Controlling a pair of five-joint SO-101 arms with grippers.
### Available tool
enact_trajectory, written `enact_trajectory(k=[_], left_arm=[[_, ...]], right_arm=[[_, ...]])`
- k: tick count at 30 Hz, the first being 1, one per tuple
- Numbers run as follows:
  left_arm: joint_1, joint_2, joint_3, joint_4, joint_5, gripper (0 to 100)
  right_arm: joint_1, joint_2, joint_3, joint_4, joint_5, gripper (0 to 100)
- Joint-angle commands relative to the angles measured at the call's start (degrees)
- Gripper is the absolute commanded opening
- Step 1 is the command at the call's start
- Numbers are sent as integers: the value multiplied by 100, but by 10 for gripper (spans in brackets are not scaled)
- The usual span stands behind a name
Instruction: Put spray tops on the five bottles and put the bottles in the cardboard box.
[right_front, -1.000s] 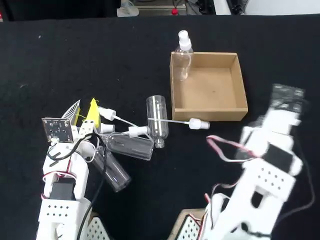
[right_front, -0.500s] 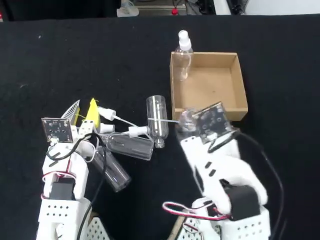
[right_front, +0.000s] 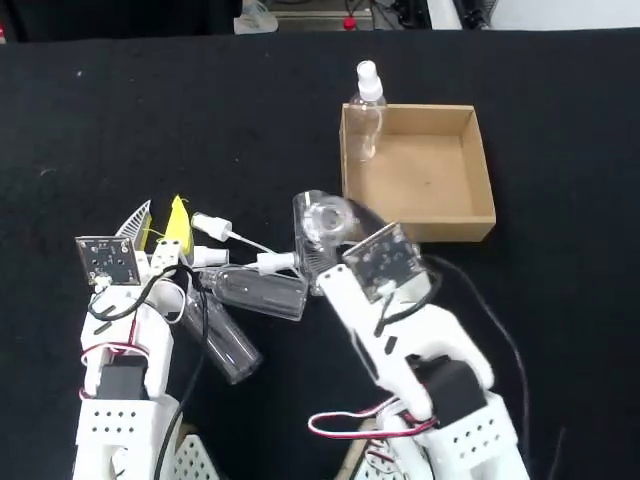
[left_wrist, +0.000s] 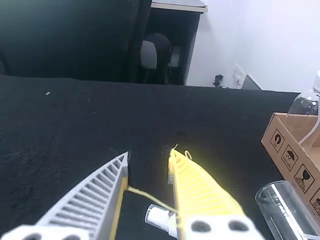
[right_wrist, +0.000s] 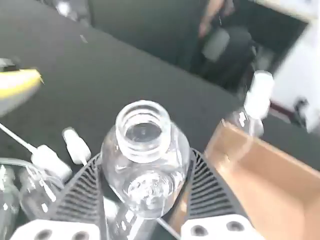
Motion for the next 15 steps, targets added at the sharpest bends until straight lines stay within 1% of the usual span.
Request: enact_trajectory(k=[1,6,8,11,13,15], left_arm=[[-48,-44,127,-35,-35,130],[-48,-44,136,-18,-35,130],[-48,-44,136,0,-35,130],[-48,-44,136,9,-35,130],[-48,-44,136,9,-35,130],[-40,-44,110,18,-26,130]], right_arm=[[-448,-110,251,-712,-9,11],[-949,-119,585,-738,-9,11],[-1002,-119,646,-730,-9,11],[-967,-119,655,-686,-9,11],[-782,-127,514,-378,-9,11],[-475,-224,259,141,-9,11]])
